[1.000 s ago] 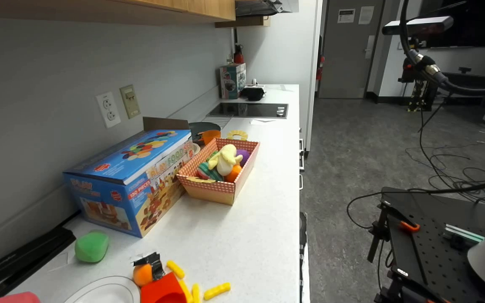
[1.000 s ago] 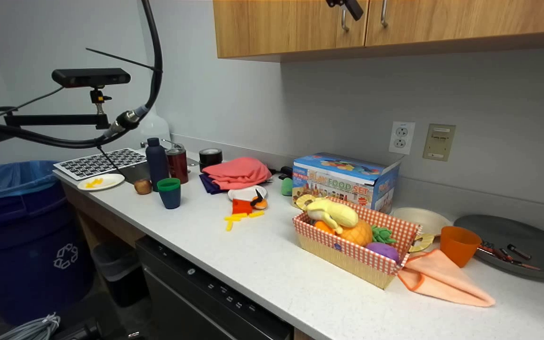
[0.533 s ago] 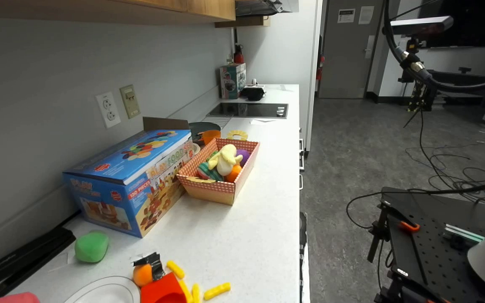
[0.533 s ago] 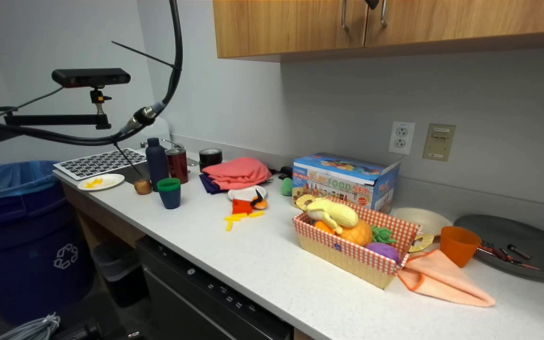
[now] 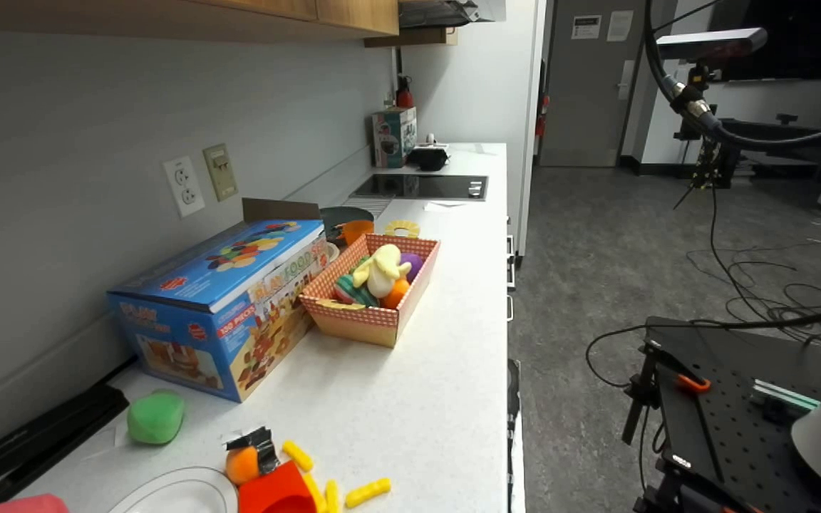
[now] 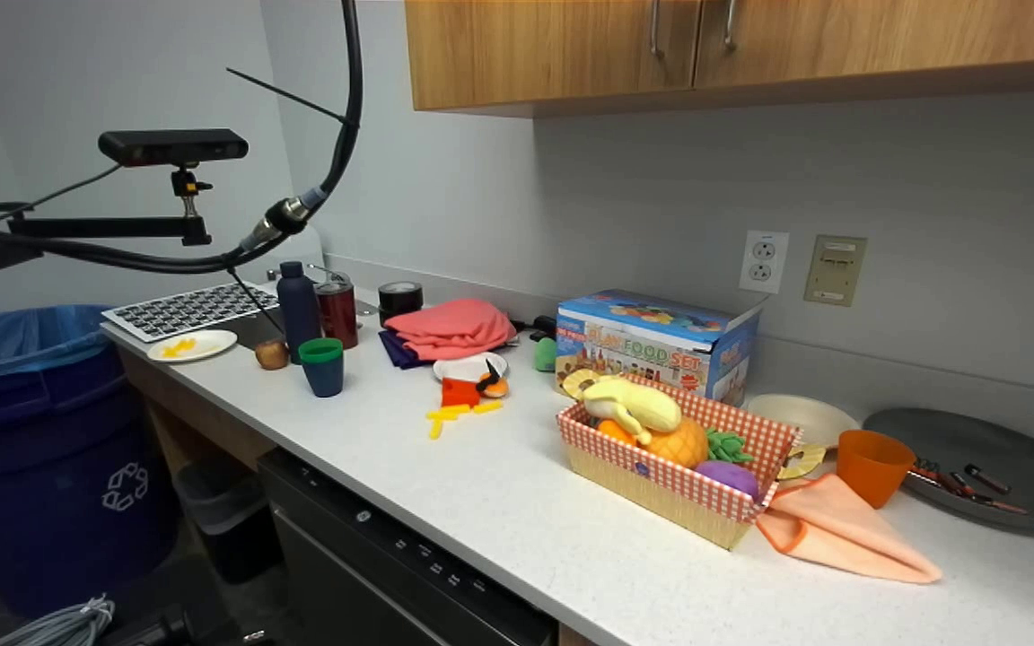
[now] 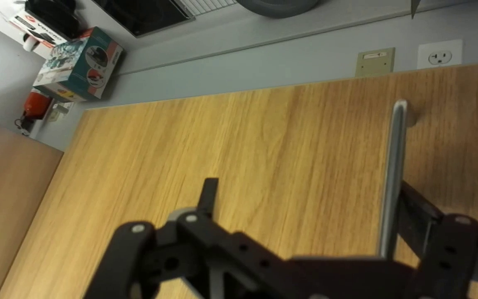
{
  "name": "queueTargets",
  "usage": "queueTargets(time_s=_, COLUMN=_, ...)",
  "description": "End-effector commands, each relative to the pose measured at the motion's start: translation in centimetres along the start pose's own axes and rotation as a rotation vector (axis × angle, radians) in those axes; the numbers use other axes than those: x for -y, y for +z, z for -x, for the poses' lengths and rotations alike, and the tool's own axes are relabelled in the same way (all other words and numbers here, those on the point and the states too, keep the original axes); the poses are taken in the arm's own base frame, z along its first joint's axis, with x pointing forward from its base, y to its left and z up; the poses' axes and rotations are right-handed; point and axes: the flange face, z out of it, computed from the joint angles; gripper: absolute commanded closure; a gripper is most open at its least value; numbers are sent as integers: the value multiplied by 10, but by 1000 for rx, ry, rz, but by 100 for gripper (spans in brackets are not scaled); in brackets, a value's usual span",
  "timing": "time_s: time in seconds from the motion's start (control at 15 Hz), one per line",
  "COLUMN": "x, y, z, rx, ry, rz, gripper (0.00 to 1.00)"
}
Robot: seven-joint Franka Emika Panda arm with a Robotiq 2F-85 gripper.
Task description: Open the upper cabinet door on the right
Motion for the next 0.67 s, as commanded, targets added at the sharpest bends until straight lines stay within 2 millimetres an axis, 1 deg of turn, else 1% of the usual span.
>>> queueTargets(time_s=0.0, x=-21, y=-12, z=3, rx=48, ry=19, rz=107, gripper=0)
queueTargets(time_s=0.07, x=-30, y=-12, z=11, rx=62, ry=24, rz=137, gripper=0)
queueTargets(time_s=0.13, x=-46, y=-7, z=27, rx=83, ry=34, rz=152, gripper=0)
queueTargets(time_s=0.2, x=-53, y=-10, z=33, rx=95, ry=47, rz=166, gripper=0)
queueTargets(time_s=0.33, x=-71, y=-18, z=47, rx=100, ry=84, rz=190, gripper=0)
queueTargets(time_s=0.6, x=-97, y=-35, z=73, rx=110, ry=160, rz=226, gripper=0)
